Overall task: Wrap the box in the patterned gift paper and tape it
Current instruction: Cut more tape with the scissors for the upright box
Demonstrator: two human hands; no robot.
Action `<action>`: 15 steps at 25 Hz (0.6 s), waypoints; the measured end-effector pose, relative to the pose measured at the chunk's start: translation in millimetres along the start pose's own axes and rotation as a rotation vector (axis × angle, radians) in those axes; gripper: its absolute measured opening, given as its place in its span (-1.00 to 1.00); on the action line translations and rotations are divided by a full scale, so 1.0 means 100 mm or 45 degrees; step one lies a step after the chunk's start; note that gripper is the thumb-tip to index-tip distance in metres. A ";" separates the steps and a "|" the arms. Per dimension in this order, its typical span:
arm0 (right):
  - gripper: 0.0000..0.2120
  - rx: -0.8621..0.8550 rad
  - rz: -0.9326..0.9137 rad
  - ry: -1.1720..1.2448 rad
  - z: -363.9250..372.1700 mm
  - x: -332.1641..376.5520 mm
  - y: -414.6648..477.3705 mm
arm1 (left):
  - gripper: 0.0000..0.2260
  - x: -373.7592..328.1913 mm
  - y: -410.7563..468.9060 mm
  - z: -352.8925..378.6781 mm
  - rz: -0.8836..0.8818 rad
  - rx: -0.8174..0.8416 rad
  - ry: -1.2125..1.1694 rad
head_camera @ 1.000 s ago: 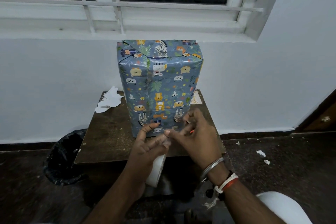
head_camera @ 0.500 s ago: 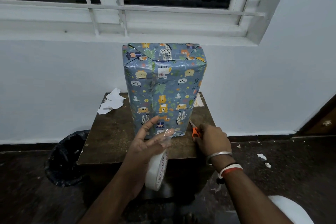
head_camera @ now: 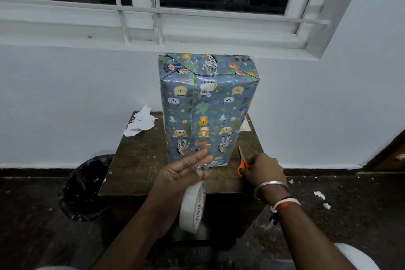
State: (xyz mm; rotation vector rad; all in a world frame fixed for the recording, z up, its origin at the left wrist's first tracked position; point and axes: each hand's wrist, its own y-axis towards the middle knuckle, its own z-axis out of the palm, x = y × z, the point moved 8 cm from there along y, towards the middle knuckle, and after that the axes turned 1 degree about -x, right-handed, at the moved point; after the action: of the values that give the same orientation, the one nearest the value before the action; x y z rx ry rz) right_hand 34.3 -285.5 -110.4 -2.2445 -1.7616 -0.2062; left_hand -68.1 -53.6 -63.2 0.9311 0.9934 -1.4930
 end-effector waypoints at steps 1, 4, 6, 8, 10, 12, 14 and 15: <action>-0.61 0.007 0.000 -0.015 -0.01 0.01 0.00 | -0.58 0.01 0.00 0.00 -0.003 -0.003 -0.001; -0.66 -0.010 -0.015 -0.084 -0.05 0.03 -0.05 | -0.61 0.05 0.01 -0.03 -0.027 -0.016 -0.032; -0.67 -0.049 -0.028 -0.170 -0.10 0.04 -0.11 | -0.64 0.07 0.03 -0.05 -0.049 -0.014 -0.052; -0.66 -0.130 -0.056 -0.237 -0.17 0.06 -0.17 | -0.67 0.07 0.03 -0.04 -0.068 -0.005 -0.068; -0.65 -0.198 -0.101 -0.223 -0.23 0.07 -0.21 | -0.68 0.08 0.03 -0.04 -0.084 -0.005 -0.090; -0.69 -0.171 -0.117 -0.152 -0.22 0.04 -0.20 | -0.68 0.07 0.03 -0.04 -0.096 0.005 -0.091; -0.73 -0.049 -0.091 -0.033 -0.17 -0.05 -0.15 | -0.69 0.07 0.04 -0.05 -0.100 0.020 -0.068; -0.75 0.016 -0.083 0.010 -0.15 -0.09 -0.13 | -0.70 0.07 0.03 -0.05 -0.099 0.023 -0.057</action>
State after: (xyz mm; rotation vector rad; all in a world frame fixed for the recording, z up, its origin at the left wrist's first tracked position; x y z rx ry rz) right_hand 20.2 -295.5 -97.4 -2.1763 -1.8286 -0.2165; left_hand -65.4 -51.8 -71.3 0.8765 0.9952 -1.5832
